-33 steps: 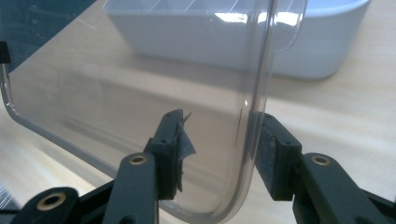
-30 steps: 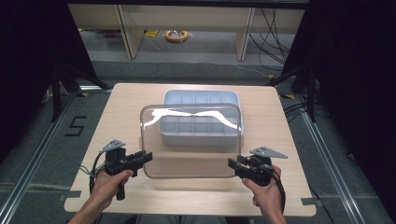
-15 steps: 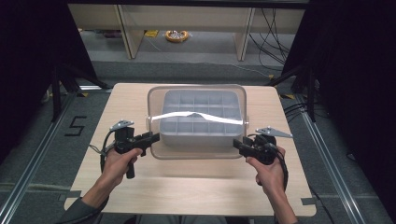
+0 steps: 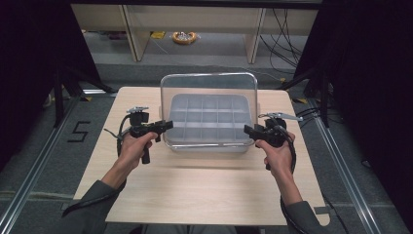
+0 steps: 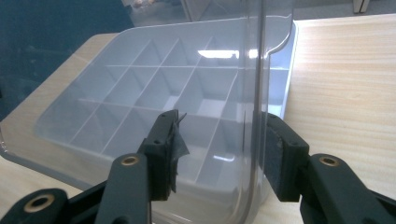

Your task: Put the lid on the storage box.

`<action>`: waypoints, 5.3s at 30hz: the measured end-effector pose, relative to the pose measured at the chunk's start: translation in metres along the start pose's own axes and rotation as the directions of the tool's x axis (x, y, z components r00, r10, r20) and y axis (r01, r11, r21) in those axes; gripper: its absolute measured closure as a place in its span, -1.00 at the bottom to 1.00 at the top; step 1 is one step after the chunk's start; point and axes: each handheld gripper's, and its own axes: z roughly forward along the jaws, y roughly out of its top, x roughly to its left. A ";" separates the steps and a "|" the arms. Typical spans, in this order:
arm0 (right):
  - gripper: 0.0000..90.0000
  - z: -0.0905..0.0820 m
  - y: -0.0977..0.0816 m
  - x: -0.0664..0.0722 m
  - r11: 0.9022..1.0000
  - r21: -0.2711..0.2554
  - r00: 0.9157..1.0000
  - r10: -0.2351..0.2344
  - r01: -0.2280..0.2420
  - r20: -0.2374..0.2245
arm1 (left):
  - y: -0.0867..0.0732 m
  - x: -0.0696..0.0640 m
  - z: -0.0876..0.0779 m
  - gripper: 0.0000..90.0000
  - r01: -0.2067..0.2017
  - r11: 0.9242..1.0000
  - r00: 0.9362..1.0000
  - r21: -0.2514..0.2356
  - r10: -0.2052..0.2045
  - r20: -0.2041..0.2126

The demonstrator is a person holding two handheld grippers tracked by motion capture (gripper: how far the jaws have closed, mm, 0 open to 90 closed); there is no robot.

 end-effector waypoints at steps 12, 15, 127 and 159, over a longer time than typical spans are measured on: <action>0.13 0.026 0.007 -0.008 0.998 0.041 0.999 0.044 -0.045 0.013 | 0.009 0.014 0.022 0.30 0.065 0.997 0.998 0.028 -0.065 -0.018; 0.12 0.031 0.005 -0.012 0.997 0.048 0.998 0.053 -0.054 0.016 | 0.009 0.015 0.028 0.29 0.073 0.997 0.997 0.036 -0.072 -0.028; -0.17 0.079 0.015 -0.029 0.984 0.133 0.988 0.106 -0.120 0.108 | 0.009 0.011 0.060 0.09 0.062 0.996 0.984 0.063 -0.050 -0.172; -0.10 0.080 0.027 -0.044 0.968 0.147 0.977 0.194 -0.204 0.083 | 0.018 0.040 0.062 0.12 0.172 0.985 0.973 0.031 -0.165 -0.160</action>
